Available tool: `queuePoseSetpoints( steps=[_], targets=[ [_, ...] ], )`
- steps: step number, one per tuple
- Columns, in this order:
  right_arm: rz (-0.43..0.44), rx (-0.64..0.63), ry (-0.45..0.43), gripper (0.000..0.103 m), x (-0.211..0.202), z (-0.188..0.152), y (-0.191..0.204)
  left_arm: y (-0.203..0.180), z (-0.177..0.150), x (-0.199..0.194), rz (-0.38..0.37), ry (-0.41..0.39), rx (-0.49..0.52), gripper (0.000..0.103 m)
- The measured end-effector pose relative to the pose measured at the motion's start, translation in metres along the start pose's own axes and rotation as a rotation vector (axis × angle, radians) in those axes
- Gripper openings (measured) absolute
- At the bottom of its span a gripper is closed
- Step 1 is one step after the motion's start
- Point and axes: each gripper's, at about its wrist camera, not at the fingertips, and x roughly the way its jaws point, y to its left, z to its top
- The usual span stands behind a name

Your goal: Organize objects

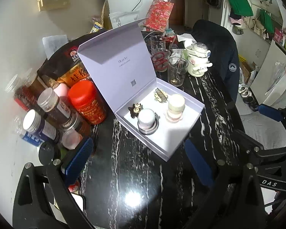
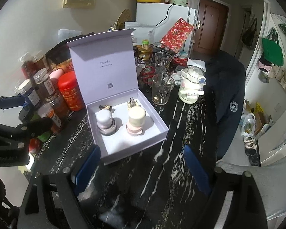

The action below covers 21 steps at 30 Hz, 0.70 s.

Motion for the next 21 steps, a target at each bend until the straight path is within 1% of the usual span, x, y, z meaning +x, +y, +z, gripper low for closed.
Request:
queuePoseSetpoints(
  steps=[8, 12, 17, 21],
  targets=[
    [0.017, -0.011, 0.016, 0.09, -0.017, -0.031, -0.003, -0.015, -0.032, -0.015, -0.009, 0.013, -0.013, 0.097],
    [0.022, -0.018, 0.023, 0.09, -0.024, -0.044, -0.006, -0.023, -0.047, -0.022, -0.003, 0.01, -0.023, 0.097],
    [0.024, 0.02, 0.005, 0.09, -0.036, -0.059, -0.016, -0.033, -0.063, -0.029, -0.008, 0.011, -0.05, 0.097],
    [0.019, 0.005, -0.007, 0.09, -0.04, -0.067, -0.018, -0.04, -0.072, -0.031, -0.003, 0.006, -0.059, 0.097]
  ],
)
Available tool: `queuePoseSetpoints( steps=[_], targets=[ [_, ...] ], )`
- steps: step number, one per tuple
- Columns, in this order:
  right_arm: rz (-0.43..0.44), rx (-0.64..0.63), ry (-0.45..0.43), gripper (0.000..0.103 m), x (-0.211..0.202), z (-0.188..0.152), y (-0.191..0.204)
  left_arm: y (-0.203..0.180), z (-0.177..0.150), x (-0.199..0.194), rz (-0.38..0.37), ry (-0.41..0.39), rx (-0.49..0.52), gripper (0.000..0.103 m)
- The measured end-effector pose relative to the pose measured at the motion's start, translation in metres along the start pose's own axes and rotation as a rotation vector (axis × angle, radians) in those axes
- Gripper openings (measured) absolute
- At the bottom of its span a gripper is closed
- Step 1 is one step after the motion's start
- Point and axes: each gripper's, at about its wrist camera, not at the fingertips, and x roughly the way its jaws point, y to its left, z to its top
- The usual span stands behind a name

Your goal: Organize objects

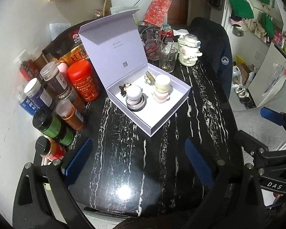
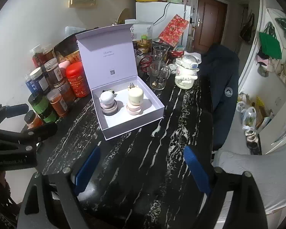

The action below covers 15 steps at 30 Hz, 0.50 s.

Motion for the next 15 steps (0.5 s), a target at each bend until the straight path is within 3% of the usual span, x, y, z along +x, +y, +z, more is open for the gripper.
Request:
queuePoseSetpoints(
  steps=[15],
  targets=[
    [0.034, -0.048, 0.0, 0.09, -0.002, -0.006, -0.001, -0.009, -0.016, -0.005, 0.024, 0.008, -0.032, 0.097]
  ],
)
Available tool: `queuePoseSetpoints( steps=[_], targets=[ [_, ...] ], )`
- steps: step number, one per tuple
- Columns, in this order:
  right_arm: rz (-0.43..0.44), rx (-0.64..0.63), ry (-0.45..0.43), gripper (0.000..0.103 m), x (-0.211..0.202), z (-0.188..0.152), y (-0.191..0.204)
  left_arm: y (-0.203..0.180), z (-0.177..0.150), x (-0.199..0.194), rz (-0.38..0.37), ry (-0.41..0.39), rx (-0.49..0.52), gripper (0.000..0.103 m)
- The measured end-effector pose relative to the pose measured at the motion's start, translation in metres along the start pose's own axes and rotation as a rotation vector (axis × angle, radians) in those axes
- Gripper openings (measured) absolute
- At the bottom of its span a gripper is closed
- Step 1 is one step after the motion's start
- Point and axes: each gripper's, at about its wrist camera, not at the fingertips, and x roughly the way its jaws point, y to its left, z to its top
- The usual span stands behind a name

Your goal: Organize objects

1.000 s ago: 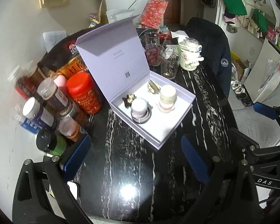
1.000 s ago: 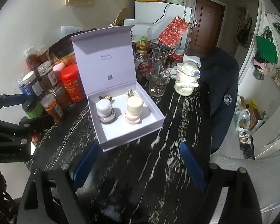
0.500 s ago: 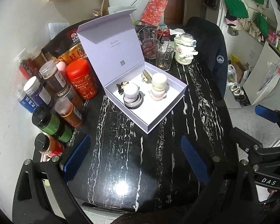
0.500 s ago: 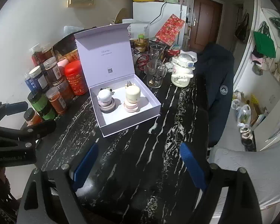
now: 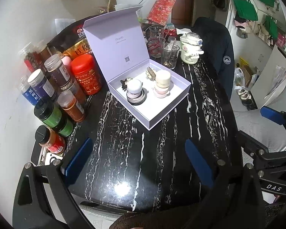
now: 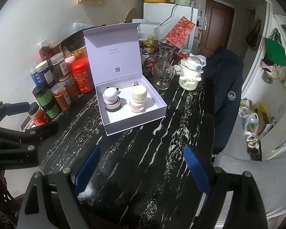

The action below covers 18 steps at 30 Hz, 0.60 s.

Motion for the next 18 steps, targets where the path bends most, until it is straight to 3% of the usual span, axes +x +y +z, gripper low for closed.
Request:
queuePoseSetpoints(
  steps=[18],
  targets=[
    [0.009, -0.012, 0.01, 0.09, 0.0024, -0.002, -0.0017, -0.0023, -0.0016, 0.0044, 0.003, 0.022, -0.008, 0.097]
  ],
)
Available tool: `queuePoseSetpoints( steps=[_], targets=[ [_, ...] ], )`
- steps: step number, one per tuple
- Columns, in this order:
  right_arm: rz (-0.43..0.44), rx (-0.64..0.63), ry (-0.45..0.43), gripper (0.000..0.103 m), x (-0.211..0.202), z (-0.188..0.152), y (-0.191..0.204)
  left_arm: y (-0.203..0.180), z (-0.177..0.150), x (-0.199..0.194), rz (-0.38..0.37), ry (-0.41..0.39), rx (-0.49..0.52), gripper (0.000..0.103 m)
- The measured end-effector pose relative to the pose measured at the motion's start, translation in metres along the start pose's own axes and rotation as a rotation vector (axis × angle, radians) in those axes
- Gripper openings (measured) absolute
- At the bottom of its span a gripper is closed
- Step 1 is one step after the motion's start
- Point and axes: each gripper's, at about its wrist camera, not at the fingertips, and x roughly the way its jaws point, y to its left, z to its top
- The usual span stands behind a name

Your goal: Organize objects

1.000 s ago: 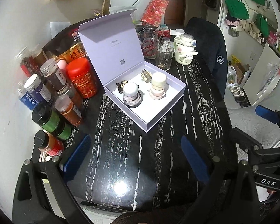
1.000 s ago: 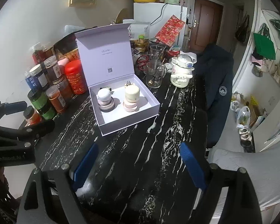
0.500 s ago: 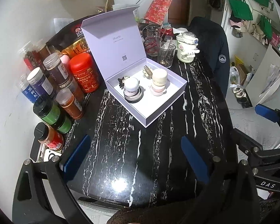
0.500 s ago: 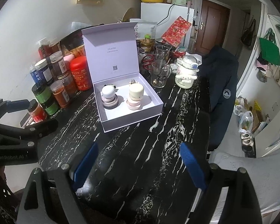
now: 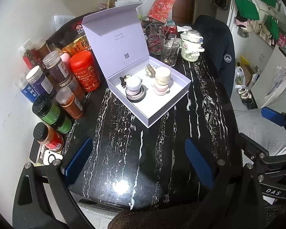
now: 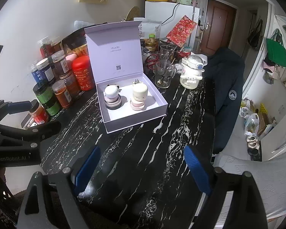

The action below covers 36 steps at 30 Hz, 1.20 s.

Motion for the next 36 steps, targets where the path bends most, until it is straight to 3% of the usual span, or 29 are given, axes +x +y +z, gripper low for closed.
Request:
queuePoseSetpoints(
  steps=[36],
  targets=[
    [-0.004, 0.014, 0.03, 0.09, 0.0082, -0.0016, 0.0069, 0.0028, -0.0057, 0.0093, -0.02, 0.024, 0.02, 0.1]
  ],
)
